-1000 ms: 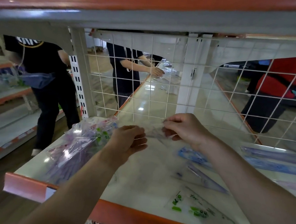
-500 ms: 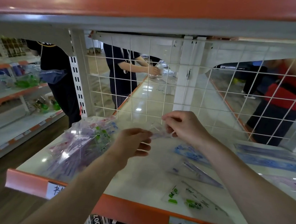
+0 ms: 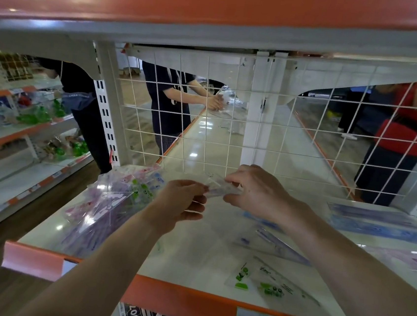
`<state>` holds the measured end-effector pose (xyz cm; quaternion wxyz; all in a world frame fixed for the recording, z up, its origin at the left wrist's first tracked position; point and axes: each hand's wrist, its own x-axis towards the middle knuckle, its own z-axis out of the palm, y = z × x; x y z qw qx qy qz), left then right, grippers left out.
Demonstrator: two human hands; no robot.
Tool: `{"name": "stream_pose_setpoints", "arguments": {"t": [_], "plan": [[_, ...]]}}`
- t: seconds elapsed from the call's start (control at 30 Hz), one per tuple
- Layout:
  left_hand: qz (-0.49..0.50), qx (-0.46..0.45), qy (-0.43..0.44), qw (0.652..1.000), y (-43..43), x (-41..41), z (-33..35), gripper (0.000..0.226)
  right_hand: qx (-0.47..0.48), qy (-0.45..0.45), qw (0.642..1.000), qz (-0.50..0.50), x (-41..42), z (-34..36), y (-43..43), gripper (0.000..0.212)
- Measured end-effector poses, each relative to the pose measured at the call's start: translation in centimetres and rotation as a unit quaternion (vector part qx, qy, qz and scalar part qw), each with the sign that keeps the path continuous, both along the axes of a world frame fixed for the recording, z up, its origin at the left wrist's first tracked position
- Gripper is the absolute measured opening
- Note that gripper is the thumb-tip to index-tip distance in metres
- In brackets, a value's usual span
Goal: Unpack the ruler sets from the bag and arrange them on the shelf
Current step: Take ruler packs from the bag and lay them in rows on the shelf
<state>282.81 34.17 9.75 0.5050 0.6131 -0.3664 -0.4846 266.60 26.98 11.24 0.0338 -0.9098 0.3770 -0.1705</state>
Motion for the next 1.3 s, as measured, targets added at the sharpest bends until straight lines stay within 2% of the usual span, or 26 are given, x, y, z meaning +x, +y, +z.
{"name": "stream_pose_setpoints", "arguments": {"t": [0.1, 0.23, 0.37, 0.43, 0.53, 0.7, 0.8, 0.93, 1.1, 1.2, 1.3], "plan": [[0.005, -0.002, -0.027, 1.000, -0.8, 0.0, 0.0, 0.014, 0.024, 0.016, 1.000, -0.003, 0.4, 0.3, -0.6, 0.018], [0.038, -0.014, -0.088, 0.995, -1.9, 0.7, -0.3, 0.010, 0.071, -0.002, 0.996, -0.048, 0.7, 1.1, -2.6, 0.032], [0.056, -0.017, -0.159, 0.986, -2.4, 1.6, -0.7, 0.012, 0.104, 0.004, 0.990, -0.098, 0.8, 0.8, -4.9, 0.024], [0.059, -0.017, -0.178, 0.982, -2.6, 1.9, -0.8, 0.011, 0.131, -0.001, 0.985, -0.111, 1.3, 0.3, -5.7, 0.032], [0.065, -0.023, -0.188, 0.980, -2.9, 2.4, -0.9, 0.011, 0.149, 0.012, 0.982, -0.118, 2.2, -0.6, -6.8, 0.039], [0.062, -0.023, -0.189, 0.980, -3.0, 2.7, -0.8, 0.010, 0.157, 0.069, 0.976, -0.137, 3.1, -1.7, -7.7, 0.024], [0.058, -0.020, -0.194, 0.979, -3.0, 2.8, -0.9, 0.011, 0.150, 0.098, 0.972, -0.151, 3.3, -2.0, -7.9, 0.037], [0.062, -0.015, -0.195, 0.979, -3.2, 2.7, -0.9, 0.010, 0.151, 0.124, 0.969, -0.154, 3.3, -2.1, -8.0, 0.025], [0.063, -0.010, -0.195, 0.979, -3.2, 2.7, -0.8, 0.011, 0.149, 0.133, 0.967, -0.159, 3.3, -2.5, -7.8, 0.038], [0.061, -0.011, -0.200, 0.978, -2.9, 2.6, -0.6, 0.010, 0.143, 0.134, 0.970, -0.146, 3.3, -2.3, -7.5, 0.027], [0.057, -0.010, -0.205, 0.977, -2.1, 2.4, -0.3, 0.011, 0.124, 0.109, 0.979, -0.119, 3.1, -2.1, -7.2, 0.034]]}}
